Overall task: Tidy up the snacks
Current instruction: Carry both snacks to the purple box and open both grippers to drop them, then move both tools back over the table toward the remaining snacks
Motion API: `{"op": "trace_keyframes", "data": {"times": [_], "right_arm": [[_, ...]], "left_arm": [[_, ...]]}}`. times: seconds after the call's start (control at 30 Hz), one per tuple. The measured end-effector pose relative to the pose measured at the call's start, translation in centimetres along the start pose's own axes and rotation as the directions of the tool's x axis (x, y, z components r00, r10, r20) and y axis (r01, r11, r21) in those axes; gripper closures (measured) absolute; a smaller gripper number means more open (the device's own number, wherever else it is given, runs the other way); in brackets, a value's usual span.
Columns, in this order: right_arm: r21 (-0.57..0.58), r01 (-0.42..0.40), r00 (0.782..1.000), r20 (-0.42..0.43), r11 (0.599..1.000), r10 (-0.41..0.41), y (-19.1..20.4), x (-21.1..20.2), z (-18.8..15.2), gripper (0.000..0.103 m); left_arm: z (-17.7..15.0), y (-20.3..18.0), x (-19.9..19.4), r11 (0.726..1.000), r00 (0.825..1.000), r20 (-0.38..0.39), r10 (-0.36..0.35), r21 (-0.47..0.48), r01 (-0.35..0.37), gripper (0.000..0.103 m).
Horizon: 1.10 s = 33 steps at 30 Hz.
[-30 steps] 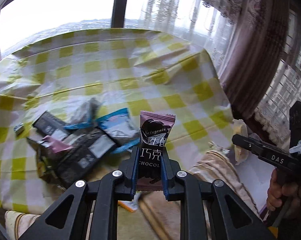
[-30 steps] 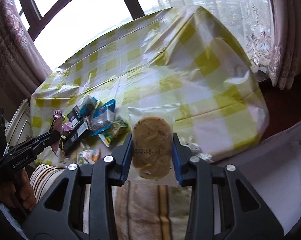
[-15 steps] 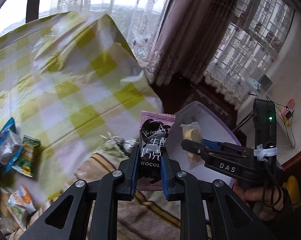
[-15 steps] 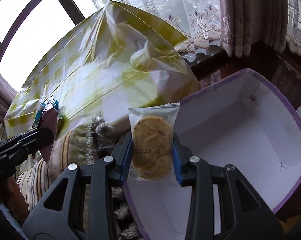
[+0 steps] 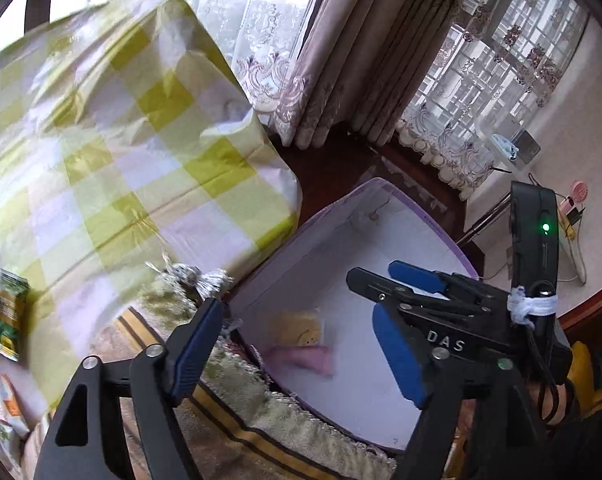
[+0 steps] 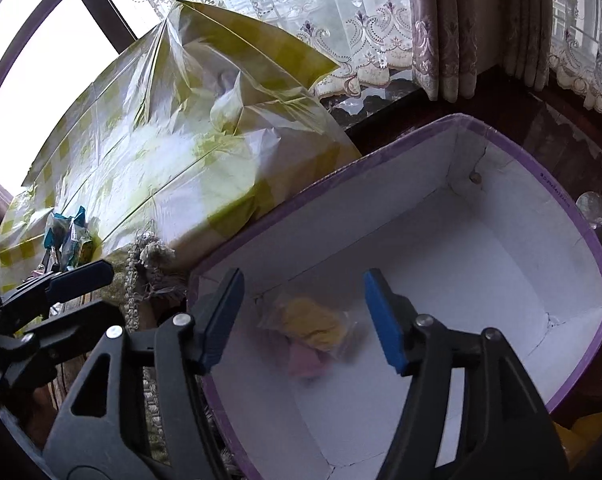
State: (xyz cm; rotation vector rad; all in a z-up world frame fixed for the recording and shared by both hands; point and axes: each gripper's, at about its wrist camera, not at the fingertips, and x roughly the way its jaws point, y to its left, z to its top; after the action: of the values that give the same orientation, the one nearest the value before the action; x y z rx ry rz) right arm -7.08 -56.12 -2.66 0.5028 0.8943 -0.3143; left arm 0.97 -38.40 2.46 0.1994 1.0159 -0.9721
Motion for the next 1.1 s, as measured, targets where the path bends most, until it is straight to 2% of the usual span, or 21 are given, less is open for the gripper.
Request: {"op": "trace_keyframes", "data": {"times": [0.1,0.17,0.23,0.33,0.37,0.47,0.57,0.6,0.67,0.9,0.97,1.1], "right_arm": [[0.009,0.070,0.995,0.069,0.997,-0.071,0.7,-0.8,0.4,0.036],[0.008,0.100,0.986,0.136,0.995,-0.100,1.2,-1.5,0.6,0.025],[-0.031,0.116,0.979,0.174,0.993,-0.109,2.3,-1.9,0.8,0.024],[-0.128,0.126,0.970,0.222,0.984,-0.096,4.1,-2.3,1.0,0.024],[-0.147,0.127,0.969,0.231,0.981,-0.091,4.7,-2.4,1.1,0.024],[-0.148,0.047,0.979,0.204,0.988,-0.016,5.9,-2.4,1.5,0.024],[-0.159,0.022,0.985,0.172,0.987,0.005,7.8,-1.8,1.9,0.024],[-0.170,-0.015,0.988,0.146,0.985,0.041,8.6,-1.5,2.1,0.024],[-0.179,-0.062,0.991,0.103,0.982,0.081,10.2,-0.9,2.0,0.023],[-0.283,-0.099,0.993,0.035,0.954,0.114,17.3,0.9,1.2,0.024],[-0.335,-0.102,0.993,0.022,0.937,0.116,19.5,1.4,0.8,0.024],[-0.442,-0.110,0.993,-0.018,0.890,0.114,23.4,2.6,-0.4,0.023]], "left_arm": [[-0.1,-0.1,-1.6,0.998,0.995,0.076,0.058,0.020,-0.059,0.019],[-0.2,0.1,-3.1,0.990,0.980,0.143,0.137,0.010,-0.140,0.017],[-0.6,0.5,-4.7,0.977,0.953,0.224,0.204,0.017,-0.213,0.017],[-1.7,1.4,-6.9,0.939,0.889,0.329,0.320,0.012,-0.343,0.017],[-1.8,2.1,-7.4,0.934,0.882,0.332,0.334,0.008,-0.356,0.017],[-2.7,4.8,-8.9,0.939,0.890,0.306,0.337,-0.045,-0.340,0.017],[-4.0,8.1,-10.6,0.908,0.861,0.289,0.418,-0.132,-0.397,0.017],[-4.2,9.1,-10.9,0.896,0.852,0.280,0.443,-0.168,-0.410,0.017],[-5.1,11.3,-12.1,0.879,0.841,0.271,0.469,-0.233,-0.415,0.017],[-8.7,17.4,-16.8,0.818,0.793,0.268,0.548,-0.373,-0.439,0.017],[-10.0,19.1,-17.9,0.796,0.785,0.253,0.566,-0.417,-0.439,0.017],[-12.4,22.3,-20.0,0.760,0.784,0.235,0.575,-0.507,-0.405,0.019]]}}
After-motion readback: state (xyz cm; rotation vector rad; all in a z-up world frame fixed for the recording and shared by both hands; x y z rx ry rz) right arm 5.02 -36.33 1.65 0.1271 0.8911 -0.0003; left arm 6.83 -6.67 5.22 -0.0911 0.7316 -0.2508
